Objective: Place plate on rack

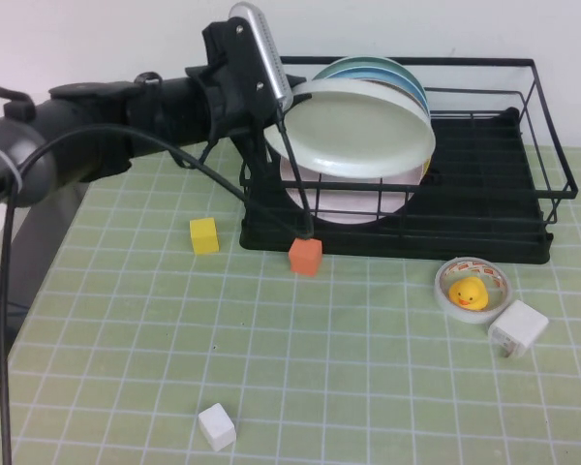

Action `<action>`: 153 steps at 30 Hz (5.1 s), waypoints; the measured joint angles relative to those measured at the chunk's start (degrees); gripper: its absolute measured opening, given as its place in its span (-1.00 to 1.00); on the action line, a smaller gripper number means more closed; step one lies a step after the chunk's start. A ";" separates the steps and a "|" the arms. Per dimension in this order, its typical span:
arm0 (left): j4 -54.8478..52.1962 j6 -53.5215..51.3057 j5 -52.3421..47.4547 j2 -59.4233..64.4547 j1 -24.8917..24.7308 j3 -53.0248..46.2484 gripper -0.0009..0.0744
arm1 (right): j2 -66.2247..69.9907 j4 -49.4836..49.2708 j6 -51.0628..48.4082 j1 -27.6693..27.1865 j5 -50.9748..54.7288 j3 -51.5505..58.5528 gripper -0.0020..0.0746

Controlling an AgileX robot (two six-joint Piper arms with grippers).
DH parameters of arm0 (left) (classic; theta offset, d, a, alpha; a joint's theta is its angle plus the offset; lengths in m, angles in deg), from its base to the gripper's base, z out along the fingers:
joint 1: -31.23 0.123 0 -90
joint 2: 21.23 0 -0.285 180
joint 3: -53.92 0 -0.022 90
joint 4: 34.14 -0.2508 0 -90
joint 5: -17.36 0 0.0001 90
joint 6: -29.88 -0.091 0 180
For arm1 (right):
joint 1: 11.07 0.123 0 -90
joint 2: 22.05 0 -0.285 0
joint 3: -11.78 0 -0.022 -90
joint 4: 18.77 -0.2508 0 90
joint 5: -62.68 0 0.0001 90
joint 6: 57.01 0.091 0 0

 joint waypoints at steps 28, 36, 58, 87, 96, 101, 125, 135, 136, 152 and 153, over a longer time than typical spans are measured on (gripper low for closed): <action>0.64 1.86 5.47 10.47 -2.87 5.06 -0.69 | -3.55 1.44 2.06 0.00 0.00 0.00 -0.93; 0.64 6.15 5.38 10.47 -3.36 5.06 0.31 | -3.55 1.44 2.06 0.00 0.00 0.00 -0.93; -40.09 94.41 10.51 -24.18 -2.45 -1.56 -0.97 | -1.15 21.69 5.48 0.00 -13.15 0.00 -0.95; -91.93 146.78 0.17 -84.17 -0.64 -60.72 -0.98 | 15.20 6.90 -3.74 0.00 -17.59 2.24 -0.95; -91.60 146.67 2.52 -99.42 -0.64 -68.29 -0.98 | 11.78 5.54 -3.87 0.00 -17.48 4.68 -0.95; -91.18 146.67 2.82 -100.67 -0.64 -69.34 -0.98 | 11.78 2.79 -3.87 0.00 -16.41 4.97 -0.95; -98.30 152.50 2.52 -102.35 -0.25 -70.57 -0.98 | 11.78 2.32 -3.87 0.00 -16.26 5.10 -0.95; -103.92 161.03 15.63 -106.60 11.82 -77.75 -0.98 | 11.78 1.97 -3.87 0.00 -16.14 5.10 -0.95; -103.92 161.15 18.40 -106.60 12.90 -79.01 -0.98 | 11.78 1.97 -3.87 0.00 -16.11 5.10 -0.95; -104.38 162.46 32.02 -106.60 15.34 -84.96 -0.98 | 11.78 1.84 -3.87 0.00 -16.11 5.10 -0.95; -104.38 162.46 32.02 -106.60 15.34 -85.21 -0.98 | 11.78 1.84 -3.87 0.00 -16.11 5.10 -0.95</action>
